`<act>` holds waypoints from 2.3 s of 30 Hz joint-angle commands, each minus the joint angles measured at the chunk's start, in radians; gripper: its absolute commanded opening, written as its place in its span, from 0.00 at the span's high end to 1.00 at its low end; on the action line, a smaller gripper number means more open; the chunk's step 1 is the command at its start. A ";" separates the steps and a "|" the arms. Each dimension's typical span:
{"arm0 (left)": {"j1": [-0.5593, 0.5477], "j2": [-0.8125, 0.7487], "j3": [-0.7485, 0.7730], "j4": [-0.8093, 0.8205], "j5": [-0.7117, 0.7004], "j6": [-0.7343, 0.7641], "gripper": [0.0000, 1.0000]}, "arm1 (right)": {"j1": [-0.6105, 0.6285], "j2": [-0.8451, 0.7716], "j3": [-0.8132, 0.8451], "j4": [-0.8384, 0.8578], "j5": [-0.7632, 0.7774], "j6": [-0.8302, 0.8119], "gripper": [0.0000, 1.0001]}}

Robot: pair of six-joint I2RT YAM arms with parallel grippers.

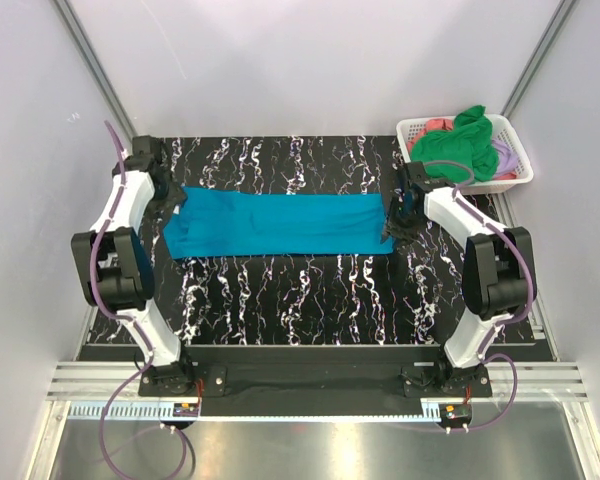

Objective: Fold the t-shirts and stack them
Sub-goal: Fold the tshirt

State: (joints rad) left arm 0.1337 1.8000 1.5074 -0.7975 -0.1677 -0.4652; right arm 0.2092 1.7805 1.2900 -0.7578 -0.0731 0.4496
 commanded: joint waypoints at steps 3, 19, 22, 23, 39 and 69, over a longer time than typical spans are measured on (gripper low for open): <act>-0.005 0.084 0.031 0.078 0.163 0.068 0.39 | -0.004 -0.053 0.031 -0.038 -0.013 -0.020 0.56; -0.013 0.271 0.125 0.172 0.249 0.157 0.48 | -0.004 -0.069 0.066 -0.046 -0.017 -0.005 0.58; -0.016 0.283 0.125 0.165 0.244 0.158 0.52 | -0.004 -0.061 0.066 -0.041 -0.017 0.003 0.59; -0.016 0.283 0.122 0.167 0.249 0.160 0.54 | -0.002 -0.061 0.068 -0.041 -0.020 0.006 0.58; -0.016 0.325 0.163 0.169 0.270 0.175 0.94 | -0.004 -0.035 0.097 -0.037 -0.016 0.027 0.60; -0.014 0.228 0.204 0.287 0.300 0.135 1.00 | -0.002 0.042 0.166 -0.032 -0.033 0.021 0.61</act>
State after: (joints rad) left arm 0.1177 2.0884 1.6802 -0.5968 0.1165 -0.3134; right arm 0.2092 1.8187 1.4036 -0.7902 -0.0975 0.4755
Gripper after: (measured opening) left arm 0.012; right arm 0.390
